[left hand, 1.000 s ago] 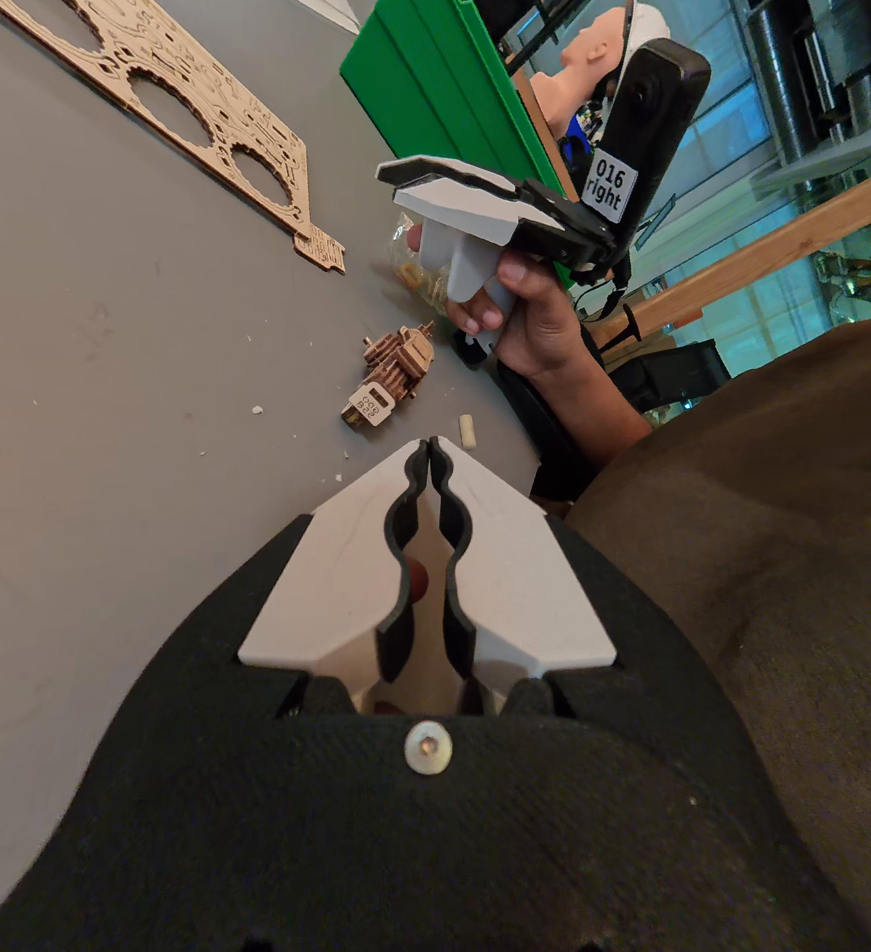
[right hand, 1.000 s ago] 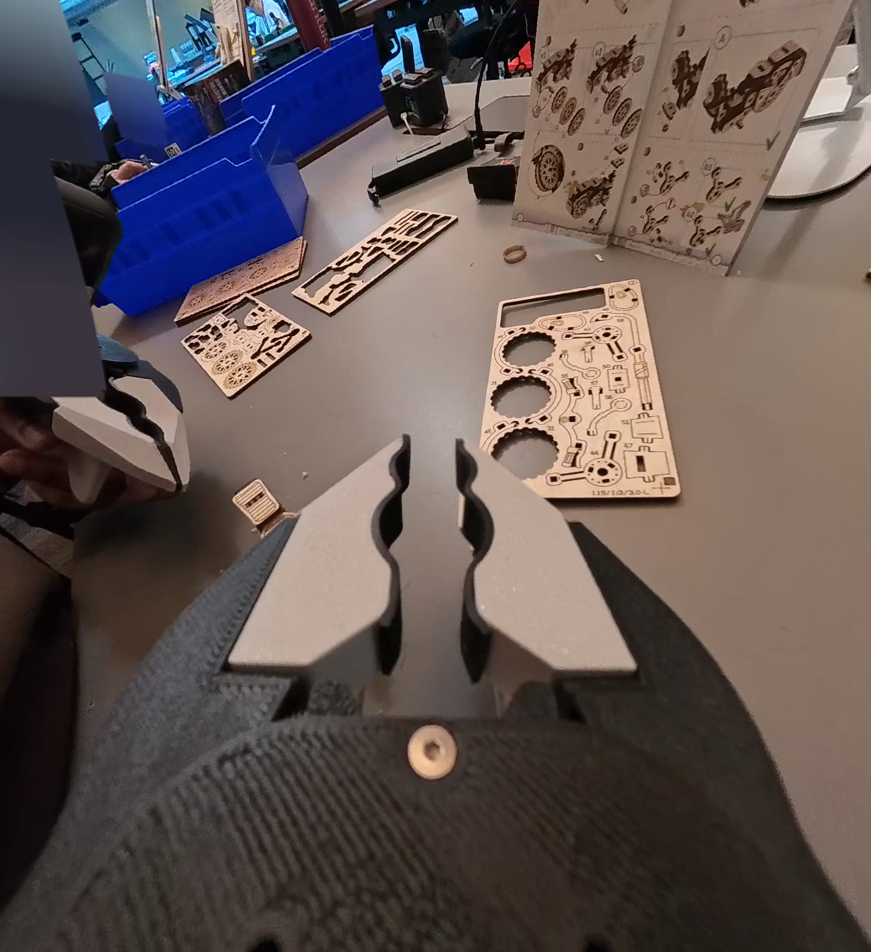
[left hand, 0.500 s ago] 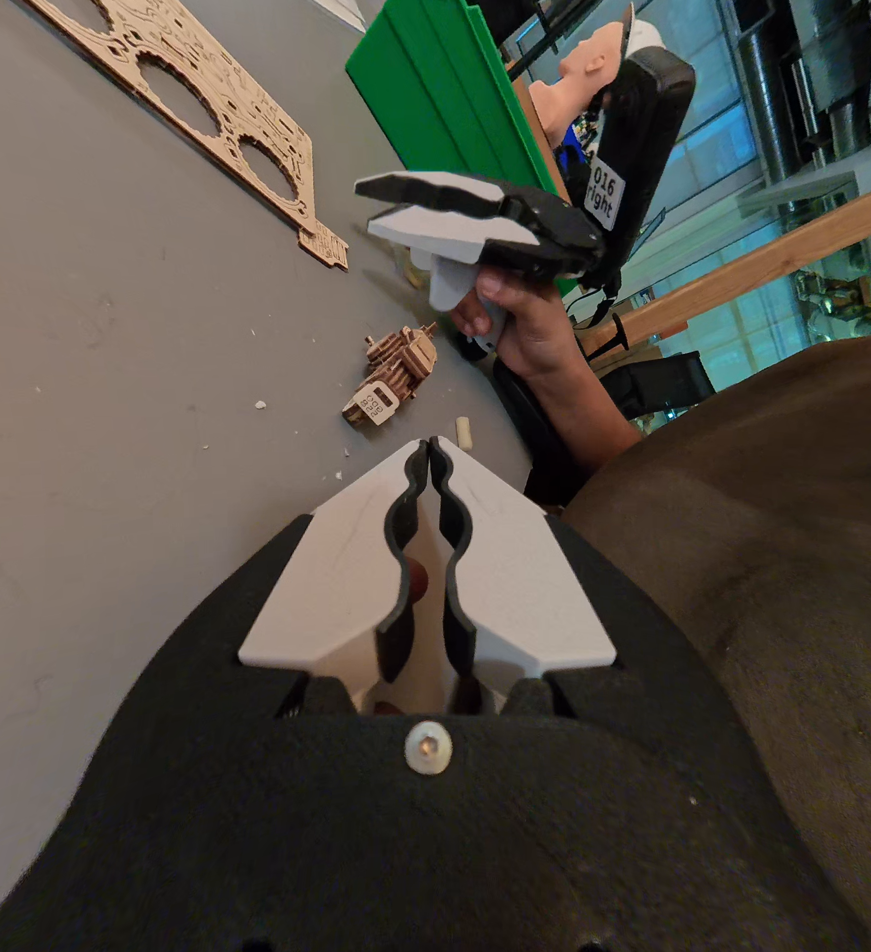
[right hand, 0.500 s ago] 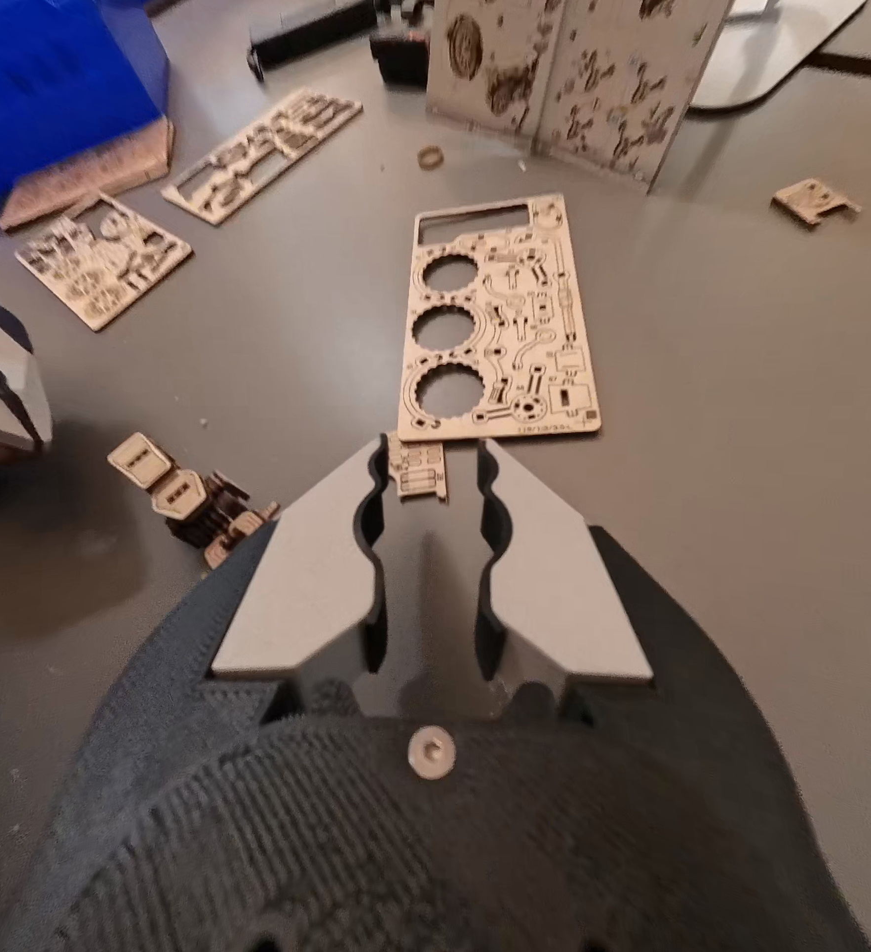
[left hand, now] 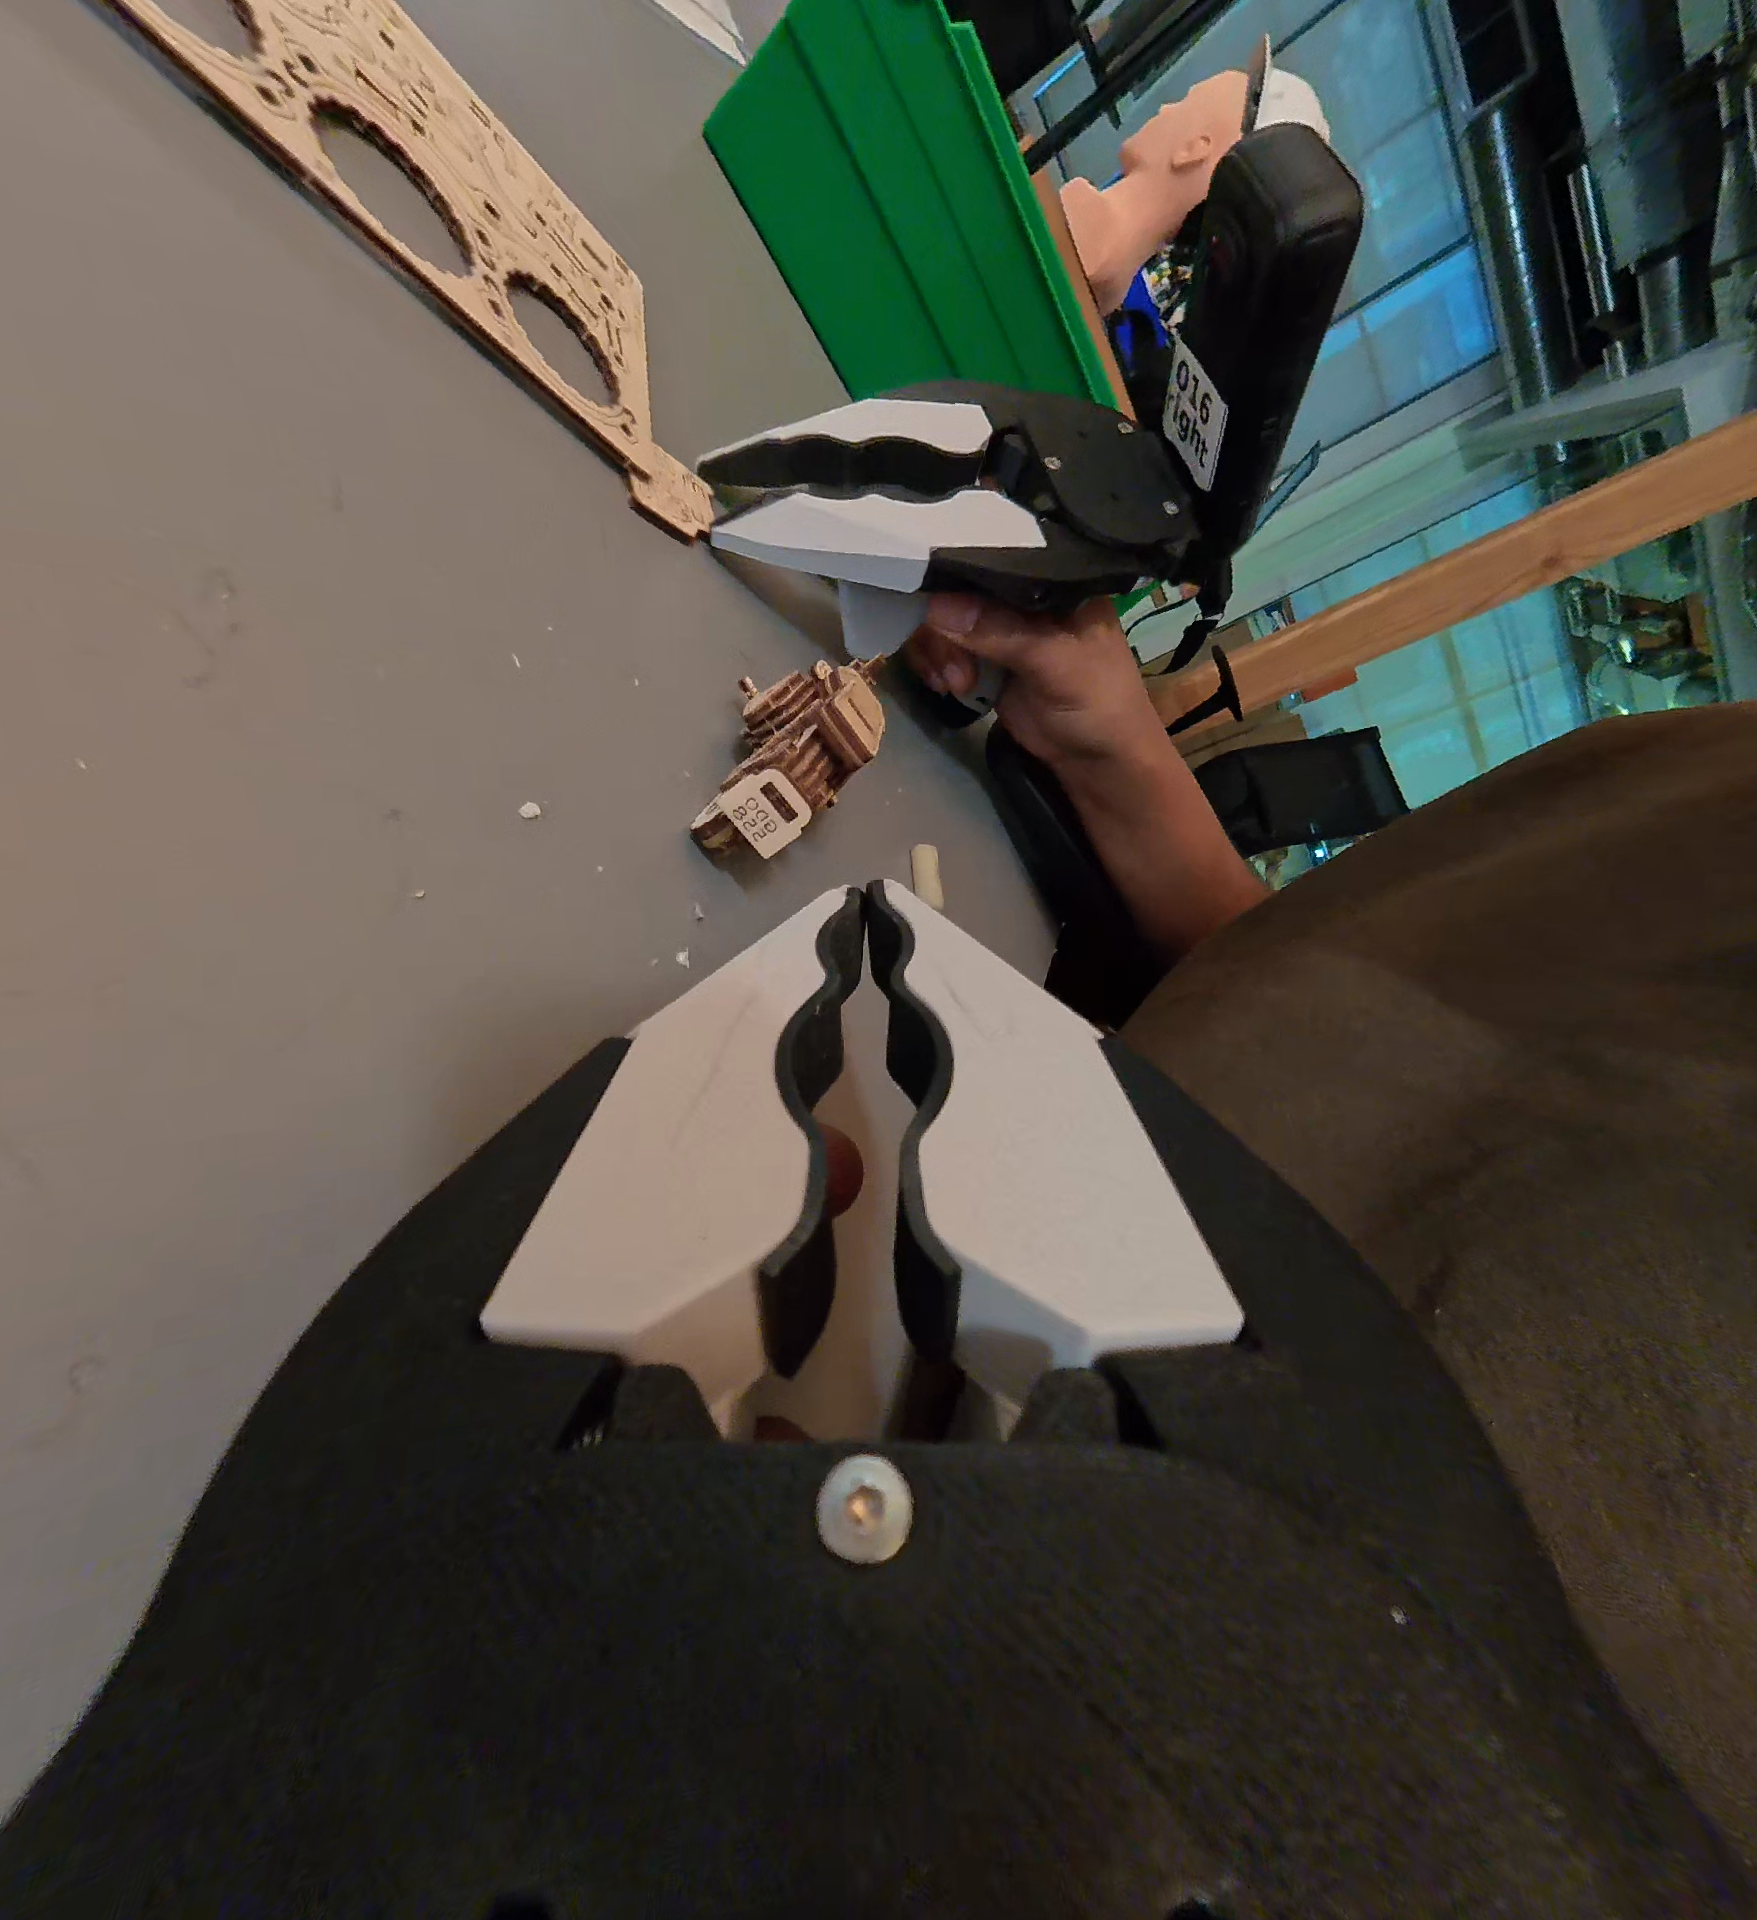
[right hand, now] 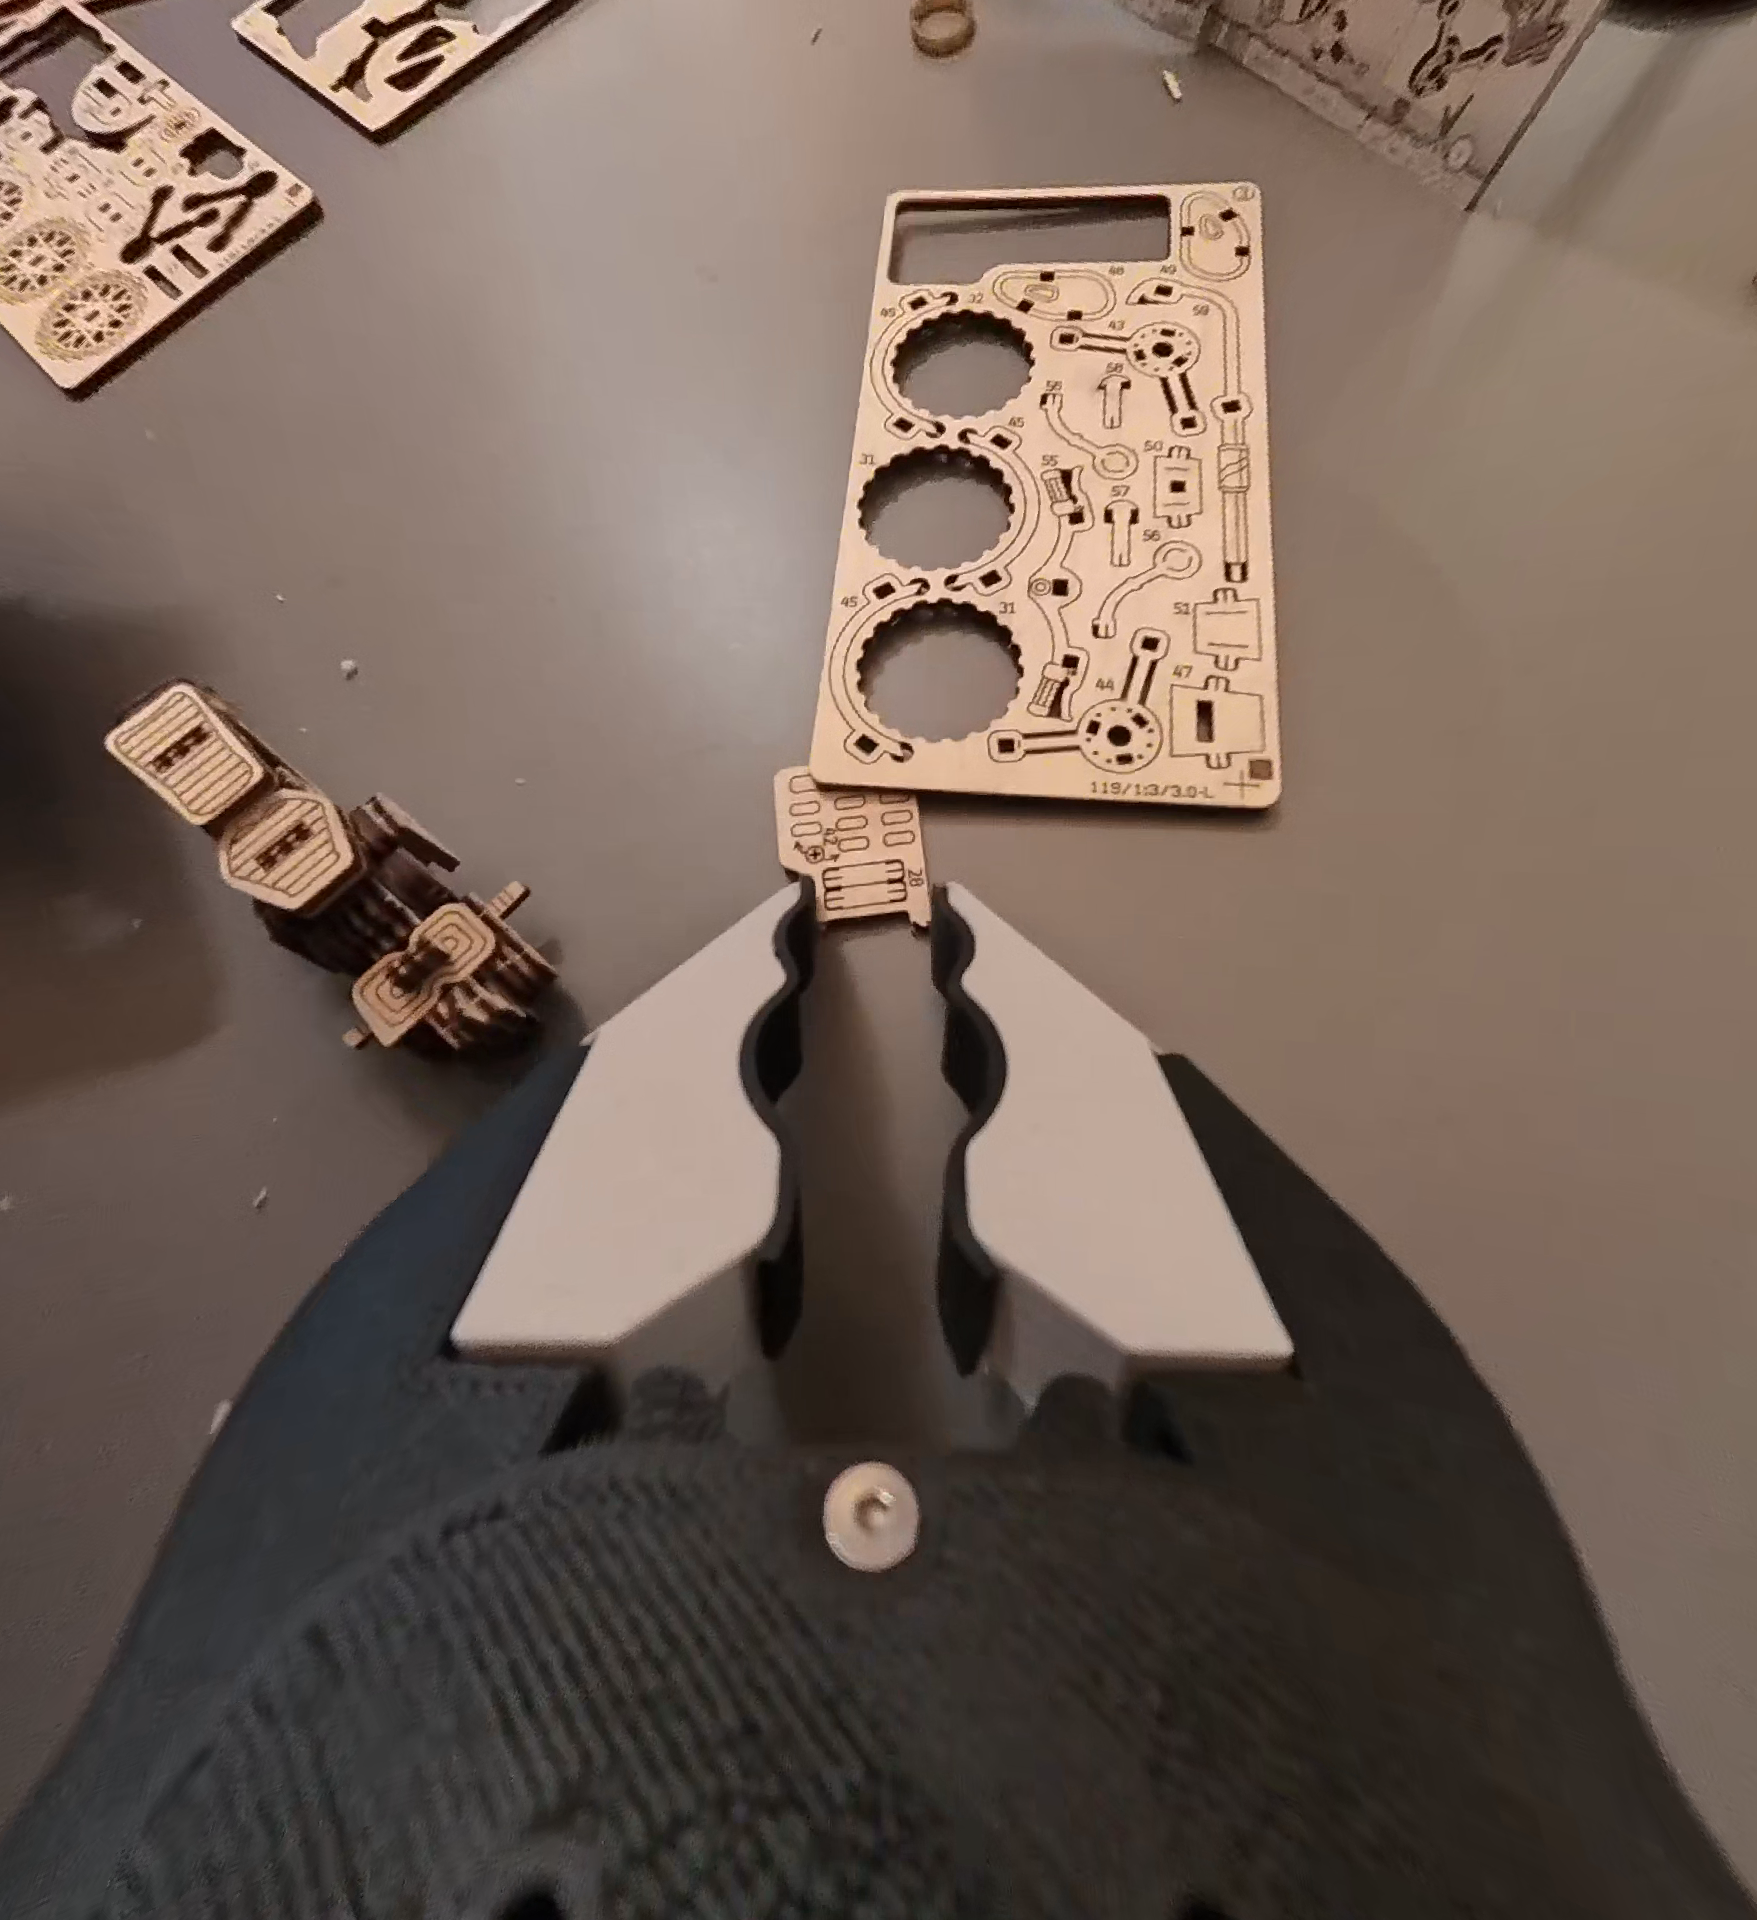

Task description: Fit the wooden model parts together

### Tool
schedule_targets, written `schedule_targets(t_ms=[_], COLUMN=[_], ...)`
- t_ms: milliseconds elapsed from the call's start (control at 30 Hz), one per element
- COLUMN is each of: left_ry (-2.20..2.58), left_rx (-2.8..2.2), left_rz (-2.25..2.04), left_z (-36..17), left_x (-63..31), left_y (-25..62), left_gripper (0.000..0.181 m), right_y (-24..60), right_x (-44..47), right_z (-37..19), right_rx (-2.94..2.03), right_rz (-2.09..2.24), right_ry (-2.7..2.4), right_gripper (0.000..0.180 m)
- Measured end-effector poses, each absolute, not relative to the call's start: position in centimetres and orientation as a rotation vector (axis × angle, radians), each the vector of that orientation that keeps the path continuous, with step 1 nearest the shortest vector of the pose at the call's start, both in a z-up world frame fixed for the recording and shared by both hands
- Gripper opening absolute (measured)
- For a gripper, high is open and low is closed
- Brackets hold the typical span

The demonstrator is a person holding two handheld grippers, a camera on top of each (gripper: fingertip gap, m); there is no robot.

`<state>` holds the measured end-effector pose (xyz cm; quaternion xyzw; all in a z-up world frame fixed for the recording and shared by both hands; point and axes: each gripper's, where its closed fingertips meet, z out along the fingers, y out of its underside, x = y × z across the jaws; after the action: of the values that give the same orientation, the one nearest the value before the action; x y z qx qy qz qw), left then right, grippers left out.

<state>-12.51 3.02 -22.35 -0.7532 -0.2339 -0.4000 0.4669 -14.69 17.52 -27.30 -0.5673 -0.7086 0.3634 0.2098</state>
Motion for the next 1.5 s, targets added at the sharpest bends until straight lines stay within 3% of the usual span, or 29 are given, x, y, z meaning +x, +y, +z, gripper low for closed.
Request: schedule_targets(t_ms=[367, 833, 867, 900, 1000, 1367, 1500], left_ry=[-0.578, -0.578, -0.579, -0.579, -0.581, -0.584, -0.584], left_rx=[-1.847, -1.849, -1.849, -1.848, -1.844, -1.843, -1.844], left_rz=[-0.986, -0.989, -0.989, -0.988, -0.989, -0.999, -1.002], left_z=[-22.4, -22.4, -22.5, -22.4, -22.4, -22.5, -22.5], left_x=[-12.6, -12.6, -12.6, -12.7, -12.7, -12.7, -12.6], left_y=[3.1, 3.2, 3.2, 3.3, 3.2, 3.3, 3.4], left_gripper=[0.0, 0.0, 0.0, 0.0, 0.0, 0.0, 0.0], right_y=[17.7, 17.1, 17.3, 17.6, 18.6, 22.7, 20.7], right_x=[-13.3, -11.6, -11.6, -11.5, -11.1, -10.5, -10.5], right_z=[-27.5, -25.5, -25.2, -24.9, -24.1, -23.4, -24.0], right_rx=[-1.372, -1.297, -1.306, -1.309, -1.303, -1.298, -1.305], right_rz=[0.952, 1.174, 1.196, 1.209, 1.235, 1.005, 1.11], right_ry=[-2.11, -2.146, -2.128, -2.114, -2.078, -1.998, -2.044], right_gripper=[0.02, 0.02, 0.018, 0.001, 0.0, 0.023, 0.027])
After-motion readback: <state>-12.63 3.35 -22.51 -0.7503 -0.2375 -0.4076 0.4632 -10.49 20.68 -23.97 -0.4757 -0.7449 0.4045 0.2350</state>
